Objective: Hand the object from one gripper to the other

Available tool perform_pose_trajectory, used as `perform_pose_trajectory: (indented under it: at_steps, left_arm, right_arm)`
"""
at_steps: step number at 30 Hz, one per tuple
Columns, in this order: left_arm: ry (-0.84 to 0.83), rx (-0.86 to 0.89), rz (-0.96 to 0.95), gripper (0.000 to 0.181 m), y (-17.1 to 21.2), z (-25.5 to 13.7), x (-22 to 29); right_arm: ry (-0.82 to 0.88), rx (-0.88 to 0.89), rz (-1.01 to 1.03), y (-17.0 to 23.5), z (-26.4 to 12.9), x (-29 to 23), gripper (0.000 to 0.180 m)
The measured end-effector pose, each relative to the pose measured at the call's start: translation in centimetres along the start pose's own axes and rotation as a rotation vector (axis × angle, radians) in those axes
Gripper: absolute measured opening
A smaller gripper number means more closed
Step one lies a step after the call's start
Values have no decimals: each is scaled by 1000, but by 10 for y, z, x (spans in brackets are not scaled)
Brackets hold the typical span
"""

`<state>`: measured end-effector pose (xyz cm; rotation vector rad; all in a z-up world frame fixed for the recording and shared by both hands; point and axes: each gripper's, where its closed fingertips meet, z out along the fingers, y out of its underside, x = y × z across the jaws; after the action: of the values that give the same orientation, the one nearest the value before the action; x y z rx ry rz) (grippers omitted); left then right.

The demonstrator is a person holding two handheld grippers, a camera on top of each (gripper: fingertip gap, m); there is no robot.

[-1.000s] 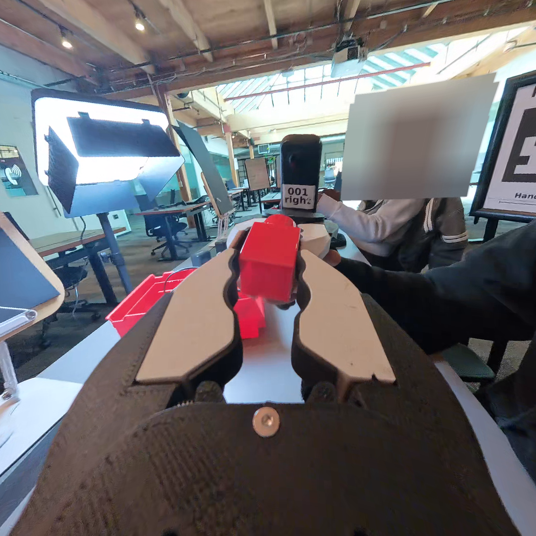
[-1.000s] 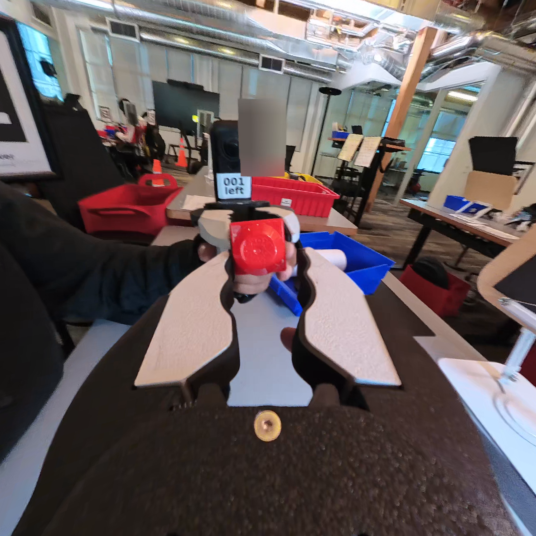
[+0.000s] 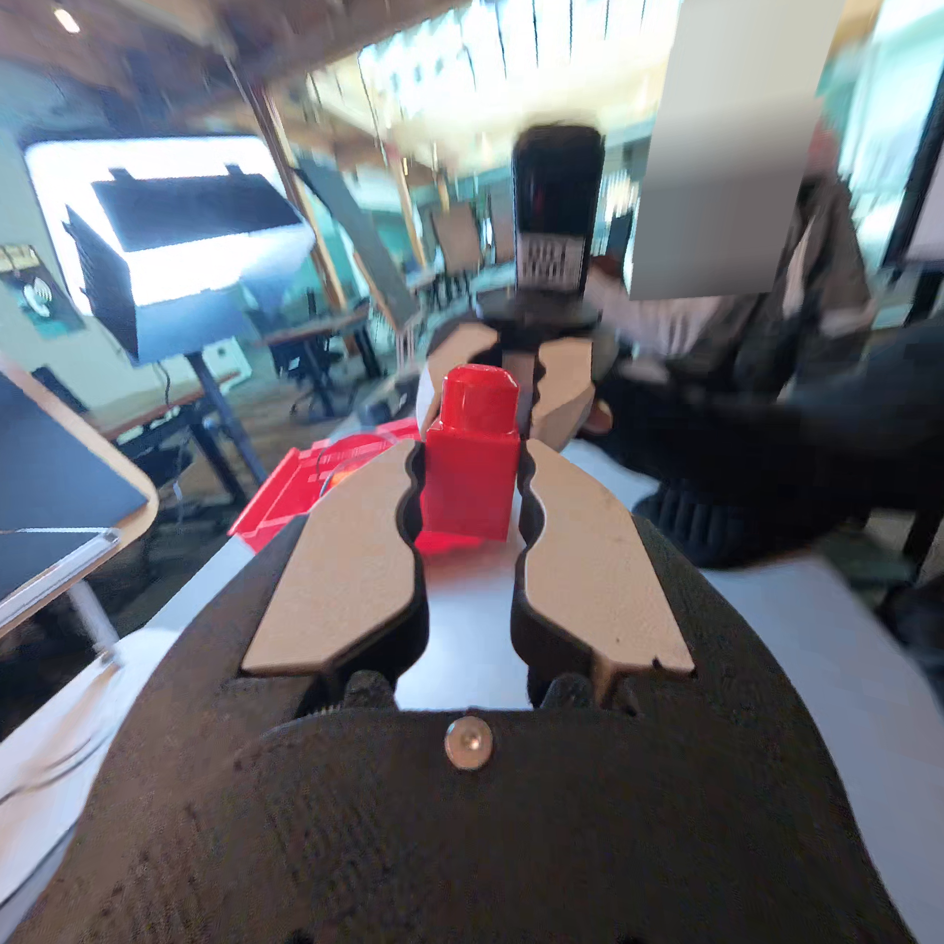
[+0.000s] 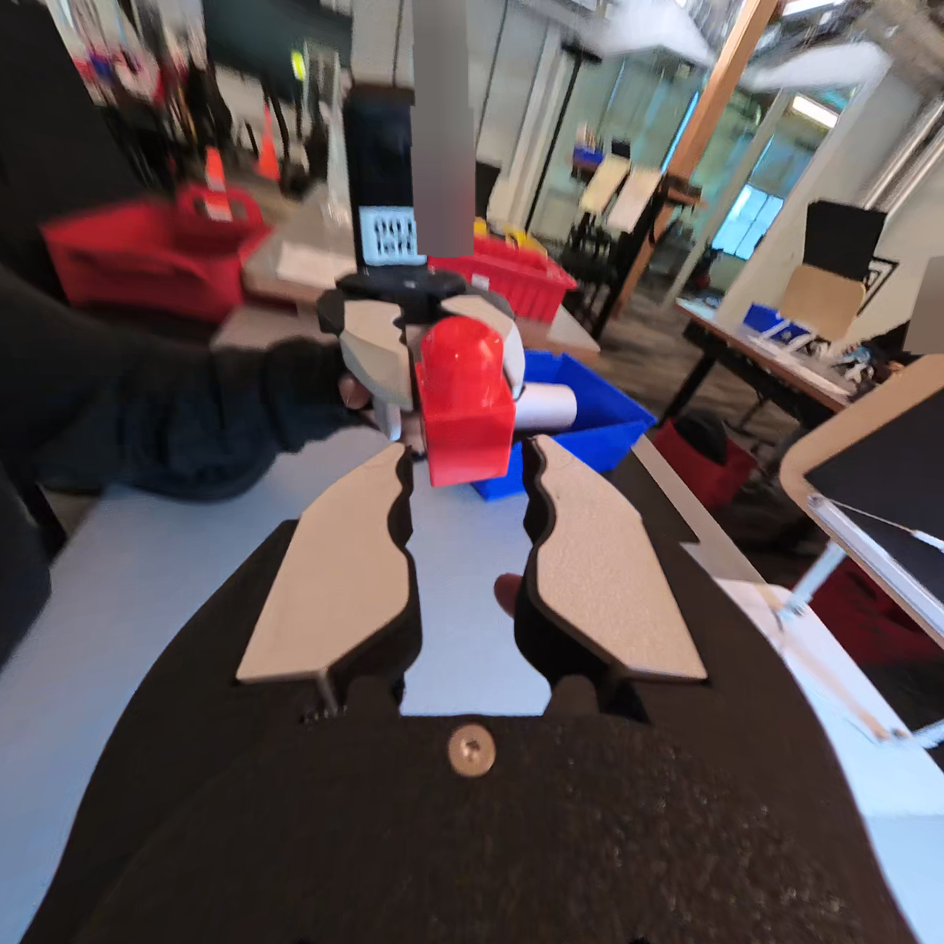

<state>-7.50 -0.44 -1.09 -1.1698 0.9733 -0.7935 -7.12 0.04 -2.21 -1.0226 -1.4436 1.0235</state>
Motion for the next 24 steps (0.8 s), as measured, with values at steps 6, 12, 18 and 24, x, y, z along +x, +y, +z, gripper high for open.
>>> perform_pose_trajectory:
  at_steps: [6,12,18,24]
  left_arm:
    - [47,234,-186,35,-20,2,1]
    - [48,25,-93,34,-1,1,3]
    - [11,-275,59,42,32,0,5]
    - [17,-343,118,32,43,1,6]
  right_arm:
    - [-50,135,87,-4,14,-5,36]
    - [-30,-30,-1,11,5,-3,36]
    - [-68,-316,-56,55,1,-9,36]
    - [-46,-355,-89,63,1,-5,36]
